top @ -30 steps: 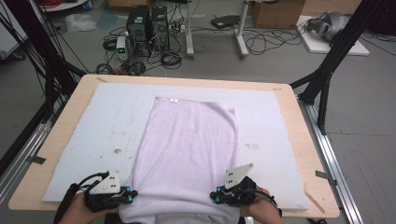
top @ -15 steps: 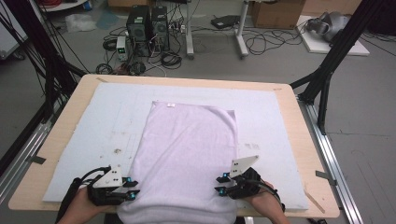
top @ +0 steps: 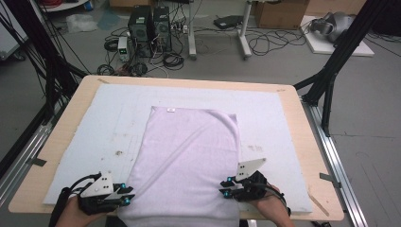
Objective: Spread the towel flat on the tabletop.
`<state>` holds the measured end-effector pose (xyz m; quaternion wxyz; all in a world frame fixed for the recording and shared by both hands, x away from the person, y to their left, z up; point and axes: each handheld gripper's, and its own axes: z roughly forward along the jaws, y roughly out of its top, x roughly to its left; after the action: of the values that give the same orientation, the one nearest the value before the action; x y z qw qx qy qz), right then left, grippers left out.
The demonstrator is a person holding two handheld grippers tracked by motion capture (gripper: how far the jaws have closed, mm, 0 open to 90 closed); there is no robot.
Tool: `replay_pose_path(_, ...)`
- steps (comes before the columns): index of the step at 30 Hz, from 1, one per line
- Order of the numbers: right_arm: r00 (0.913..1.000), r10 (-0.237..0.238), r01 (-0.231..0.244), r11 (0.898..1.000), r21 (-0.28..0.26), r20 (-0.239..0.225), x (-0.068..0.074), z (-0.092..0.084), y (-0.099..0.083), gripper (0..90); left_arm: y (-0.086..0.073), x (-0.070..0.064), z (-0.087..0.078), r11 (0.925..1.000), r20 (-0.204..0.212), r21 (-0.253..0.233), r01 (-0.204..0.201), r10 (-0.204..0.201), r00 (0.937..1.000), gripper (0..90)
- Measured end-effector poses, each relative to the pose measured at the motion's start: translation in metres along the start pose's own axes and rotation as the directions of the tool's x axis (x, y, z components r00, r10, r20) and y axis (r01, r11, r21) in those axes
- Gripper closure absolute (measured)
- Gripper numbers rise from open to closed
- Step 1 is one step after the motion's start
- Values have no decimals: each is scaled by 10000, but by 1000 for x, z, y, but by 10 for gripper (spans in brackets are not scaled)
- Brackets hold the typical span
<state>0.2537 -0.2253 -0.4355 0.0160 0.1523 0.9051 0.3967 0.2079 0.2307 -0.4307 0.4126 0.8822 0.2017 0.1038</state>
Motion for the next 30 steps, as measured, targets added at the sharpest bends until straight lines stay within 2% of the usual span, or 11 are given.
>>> replay_pose_path(5, 9976, 450, -433, 9985, -328, 530, -11, -6, -5, 621, 8, 12, 12, 9996, -187, -261, 60, -65, 9998, 649)
replay_pose_path(6, 9967, 629, -609, 9974, -391, 510, -13, -7, -6, 614, 9, 13, 14, 9997, -180, -231, 56, -60, 9998, 643)
replay_pose_path(12, 9981, 599, -588, 9953, -770, 122, -13, -12, -5, 587, 13, 19, 17, 9991, -229, -409, 94, -103, 9997, 621)
replay_pose_path(15, 9984, 556, -547, 9967, -596, 126, -9, -11, -5, 587, 12, 22, 18, 9992, -272, -358, 174, -184, 9995, 605)
replay_pose_path(16, 9985, 502, -494, 9982, -352, 215, -6, -10, -7, 600, 11, 22, 19, 9991, -244, -374, 192, -201, 9995, 602)
replay_pose_path(17, 9989, 444, -440, 9987, -273, 146, -5, -8, -8, 638, 10, 22, 19, 9991, -270, -362, 240, -250, 9993, 601)
replay_pose_path(19, 9997, 240, -240, 9996, 128, 32, 2, -4, -11, 657, 9, 22, 19, 9993, -312, -320, 196, -206, 9993, 594)
replay_pose_path(22, 9998, 176, -175, 9998, 133, -126, 10, -2, -13, 667, 7, 22, 18, 9992, -340, -337, 226, -237, 9991, 584)
replay_pose_path(25, 9997, 88, -86, 9999, 131, -211, 16, -5, -14, 626, 8, 23, 18, 9990, -393, -349, 283, -297, 9988, 563)
replay_pose_path(28, 9996, 269, -268, 9993, -260, 49, 12, -11, -11, 564, 11, 26, 19, 9985, -465, -406, 379, -397, 9981, 529)
replay_pose_path(30, 9984, 367, -349, 9985, -431, 426, 6, -15, -7, 521, 13, 28, 19, 9977, -452, -532, 428, -452, 9980, 518)
